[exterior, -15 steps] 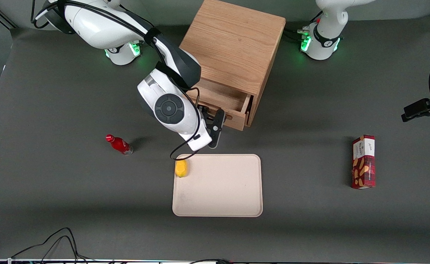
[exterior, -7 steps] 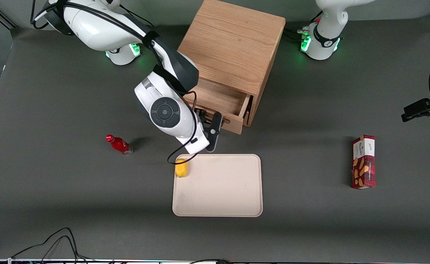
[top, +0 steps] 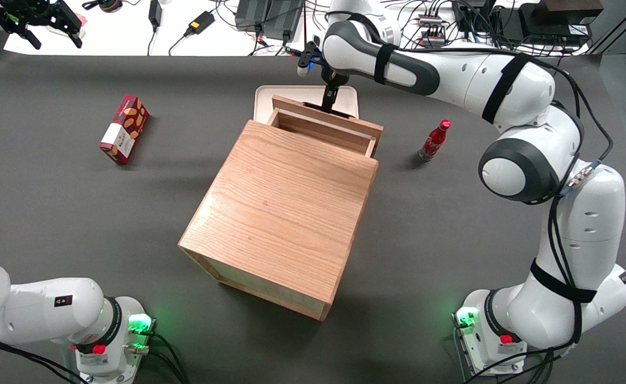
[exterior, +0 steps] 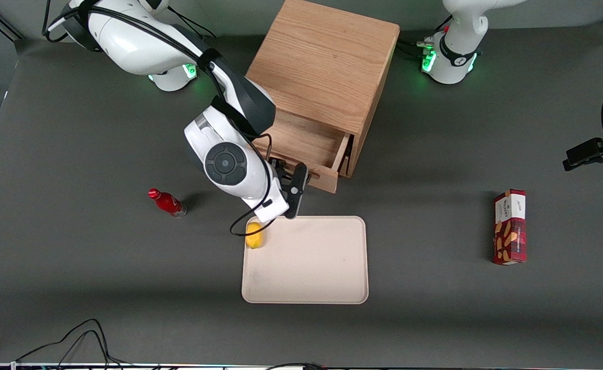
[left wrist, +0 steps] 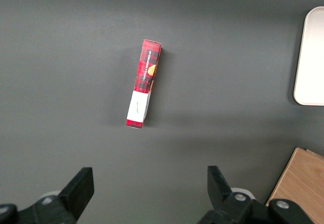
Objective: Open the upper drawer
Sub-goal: 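Pull the upper drawer handle outward from the cabinet with the right gripper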
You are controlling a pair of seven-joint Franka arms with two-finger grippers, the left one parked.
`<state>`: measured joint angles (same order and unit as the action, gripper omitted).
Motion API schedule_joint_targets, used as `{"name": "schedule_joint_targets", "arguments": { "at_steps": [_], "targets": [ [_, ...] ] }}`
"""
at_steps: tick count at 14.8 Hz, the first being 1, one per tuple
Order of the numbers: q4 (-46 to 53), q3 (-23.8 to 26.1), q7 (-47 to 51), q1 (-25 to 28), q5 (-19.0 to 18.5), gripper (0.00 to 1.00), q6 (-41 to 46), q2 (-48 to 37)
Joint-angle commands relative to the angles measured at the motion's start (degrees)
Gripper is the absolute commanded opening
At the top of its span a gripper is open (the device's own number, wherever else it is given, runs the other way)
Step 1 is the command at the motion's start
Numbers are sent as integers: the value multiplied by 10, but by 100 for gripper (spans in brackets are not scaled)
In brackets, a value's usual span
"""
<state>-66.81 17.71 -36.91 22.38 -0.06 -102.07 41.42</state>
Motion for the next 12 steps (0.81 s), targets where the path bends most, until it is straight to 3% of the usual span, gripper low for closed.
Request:
{"name": "schedule_joint_targets", "arguments": {
  "at_steps": [1,12],
  "targets": [
    [27,-9,-31,1,-20,100,13,31],
    [33,-29,-51,-7,-19,100,12,35]
  ]
}}
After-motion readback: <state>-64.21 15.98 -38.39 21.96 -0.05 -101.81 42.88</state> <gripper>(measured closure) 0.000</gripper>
